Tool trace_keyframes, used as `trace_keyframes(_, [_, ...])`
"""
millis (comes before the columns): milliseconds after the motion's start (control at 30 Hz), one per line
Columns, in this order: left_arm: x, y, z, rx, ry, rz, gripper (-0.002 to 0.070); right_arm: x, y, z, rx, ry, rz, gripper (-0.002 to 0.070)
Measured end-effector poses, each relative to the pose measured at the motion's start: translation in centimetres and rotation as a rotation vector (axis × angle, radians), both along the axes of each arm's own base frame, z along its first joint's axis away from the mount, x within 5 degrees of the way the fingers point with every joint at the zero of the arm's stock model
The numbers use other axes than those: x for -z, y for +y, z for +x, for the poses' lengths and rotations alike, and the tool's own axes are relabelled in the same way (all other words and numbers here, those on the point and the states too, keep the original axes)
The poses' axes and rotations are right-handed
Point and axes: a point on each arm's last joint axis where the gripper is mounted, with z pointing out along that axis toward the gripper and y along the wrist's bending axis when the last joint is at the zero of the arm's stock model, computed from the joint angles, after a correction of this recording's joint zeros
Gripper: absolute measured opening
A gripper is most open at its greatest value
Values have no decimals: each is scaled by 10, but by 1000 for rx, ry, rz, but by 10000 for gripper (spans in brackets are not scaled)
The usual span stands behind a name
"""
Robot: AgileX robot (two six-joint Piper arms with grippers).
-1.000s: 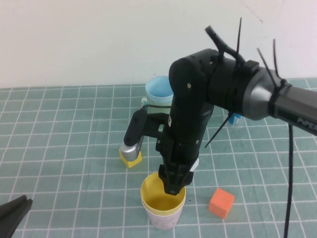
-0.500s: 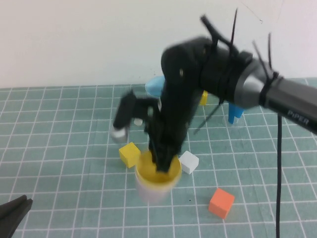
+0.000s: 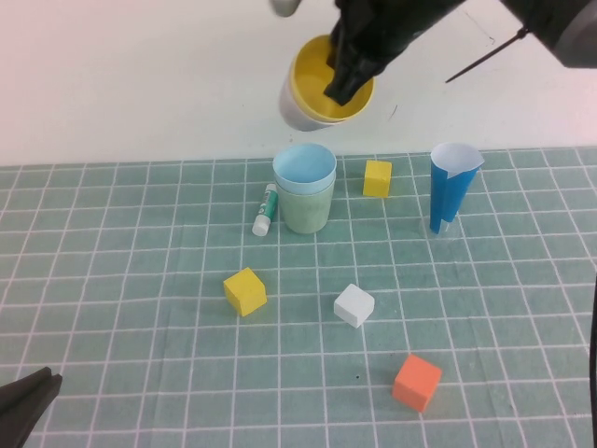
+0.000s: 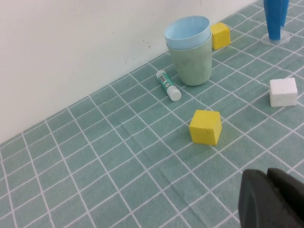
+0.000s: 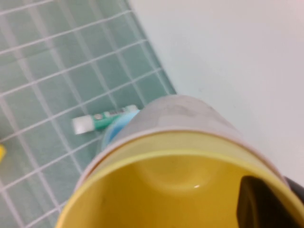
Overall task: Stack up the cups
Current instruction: Place the pink cup on the blue cup
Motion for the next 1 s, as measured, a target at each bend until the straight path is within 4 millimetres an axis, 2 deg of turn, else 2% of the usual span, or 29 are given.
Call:
trace_keyframes(133, [0,0,0,0,0,0,-1,19,-14,21,48,40,19,32])
trace_keyframes(333, [0,0,0,0,0,0,-1,51,-8,35,48,98,8,32])
trace_keyframes(600, [0,0,0,0,0,0,-1,76,-2,45,14,116,-21,32])
trace_keyframes(833, [0,0,0,-1,-5,10,-1,81,2,47,0,114,-2,41])
trace_keyframes(1000, [0,0,0,-1,-7,13,-1,80,2,47,0,112,1,151])
